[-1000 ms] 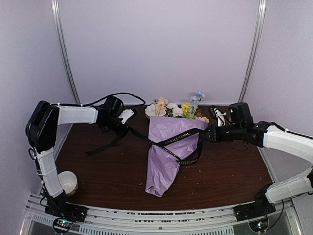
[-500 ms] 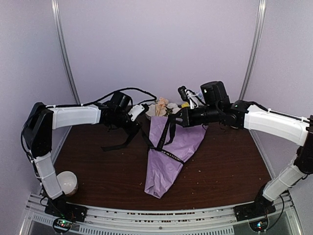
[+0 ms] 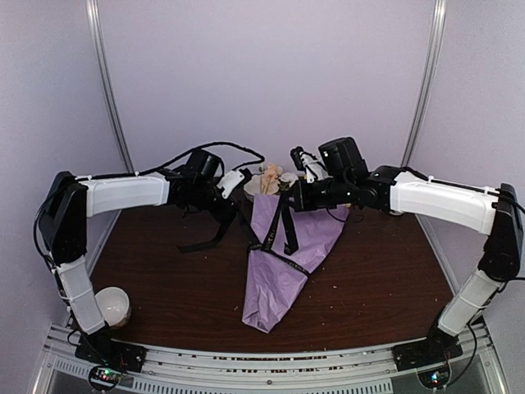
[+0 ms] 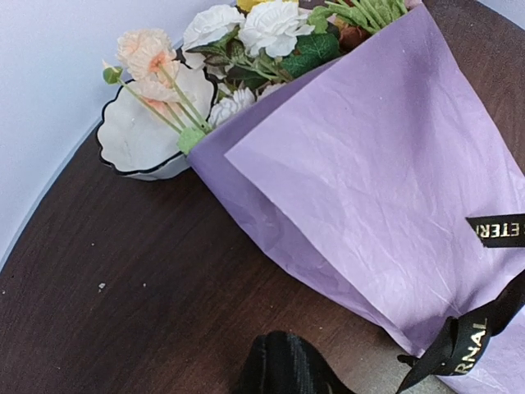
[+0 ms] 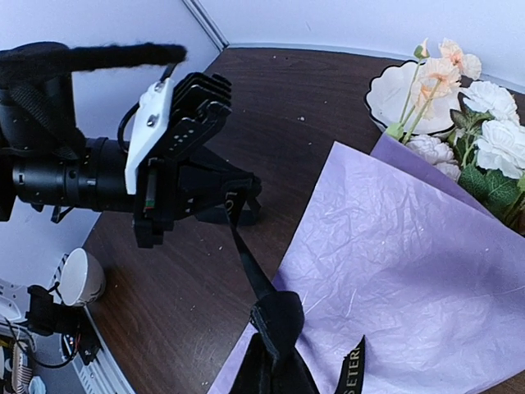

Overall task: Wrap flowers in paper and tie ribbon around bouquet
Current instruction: Tie the ribbon around the folded bouquet.

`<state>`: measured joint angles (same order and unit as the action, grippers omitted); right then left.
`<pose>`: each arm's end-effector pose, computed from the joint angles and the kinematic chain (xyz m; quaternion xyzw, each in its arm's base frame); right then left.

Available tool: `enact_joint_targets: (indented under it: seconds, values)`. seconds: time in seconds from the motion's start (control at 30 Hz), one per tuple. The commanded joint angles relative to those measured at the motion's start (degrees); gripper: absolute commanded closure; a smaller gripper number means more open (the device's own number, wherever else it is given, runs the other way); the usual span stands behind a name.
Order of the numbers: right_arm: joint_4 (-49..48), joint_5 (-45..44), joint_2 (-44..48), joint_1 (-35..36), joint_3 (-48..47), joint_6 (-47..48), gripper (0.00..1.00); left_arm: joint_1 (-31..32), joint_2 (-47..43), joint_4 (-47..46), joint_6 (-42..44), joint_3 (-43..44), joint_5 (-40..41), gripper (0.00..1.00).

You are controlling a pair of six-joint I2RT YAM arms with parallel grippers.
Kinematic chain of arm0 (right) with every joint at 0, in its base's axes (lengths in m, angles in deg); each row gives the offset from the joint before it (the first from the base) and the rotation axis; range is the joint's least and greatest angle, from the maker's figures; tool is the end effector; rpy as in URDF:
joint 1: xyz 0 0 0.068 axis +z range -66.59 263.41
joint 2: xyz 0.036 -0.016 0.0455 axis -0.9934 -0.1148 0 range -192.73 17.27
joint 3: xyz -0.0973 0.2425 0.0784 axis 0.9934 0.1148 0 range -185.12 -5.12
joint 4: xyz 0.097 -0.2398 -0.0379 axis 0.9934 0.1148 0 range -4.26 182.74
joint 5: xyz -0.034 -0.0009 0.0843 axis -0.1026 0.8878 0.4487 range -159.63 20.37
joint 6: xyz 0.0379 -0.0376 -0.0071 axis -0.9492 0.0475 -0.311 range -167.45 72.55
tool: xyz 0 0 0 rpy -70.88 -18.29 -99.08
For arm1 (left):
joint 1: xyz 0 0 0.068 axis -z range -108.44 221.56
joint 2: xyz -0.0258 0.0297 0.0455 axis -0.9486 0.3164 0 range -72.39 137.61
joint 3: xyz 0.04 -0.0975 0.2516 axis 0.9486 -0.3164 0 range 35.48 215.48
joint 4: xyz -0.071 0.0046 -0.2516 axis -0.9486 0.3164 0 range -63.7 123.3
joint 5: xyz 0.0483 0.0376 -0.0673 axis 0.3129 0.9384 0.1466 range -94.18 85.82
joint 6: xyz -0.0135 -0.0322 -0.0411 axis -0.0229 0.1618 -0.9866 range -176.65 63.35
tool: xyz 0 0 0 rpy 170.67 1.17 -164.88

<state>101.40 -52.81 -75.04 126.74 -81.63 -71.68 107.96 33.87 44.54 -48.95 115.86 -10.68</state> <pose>0.2656 0.2648 0.3119 -0.2138 0.8392 0.3750 0.3310 0.3350 -0.2521 0.2378 0.3657 0.8439 -0.1471 0.3641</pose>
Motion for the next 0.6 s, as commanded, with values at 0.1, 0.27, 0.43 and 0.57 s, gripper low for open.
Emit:
enact_joint_targets:
  seconds: [0.1,0.27,0.43,0.57]
  values:
    - [-7.6,-12.8,10.3,-14.8,15.4,-12.6,1.00,-4.4,-2.6,-0.8,-8.3,-1.4,1.3,1.00]
    - [-9.0,-16.1,34.9,-48.5,49.7,-22.4,1.00,-22.0,-4.7,0.1,-24.5,-13.6,-3.5,1.00]
    - [3.7,-22.4,53.3,-63.9,56.6,-18.9,1.00,-29.5,-7.6,-4.5,-34.6,-23.4,-6.9,1.00]
    - [3.3,-15.5,53.9,-77.9,59.0,-14.1,1.00,-32.3,-9.1,-5.2,-35.5,-26.3,-7.9,1.00]
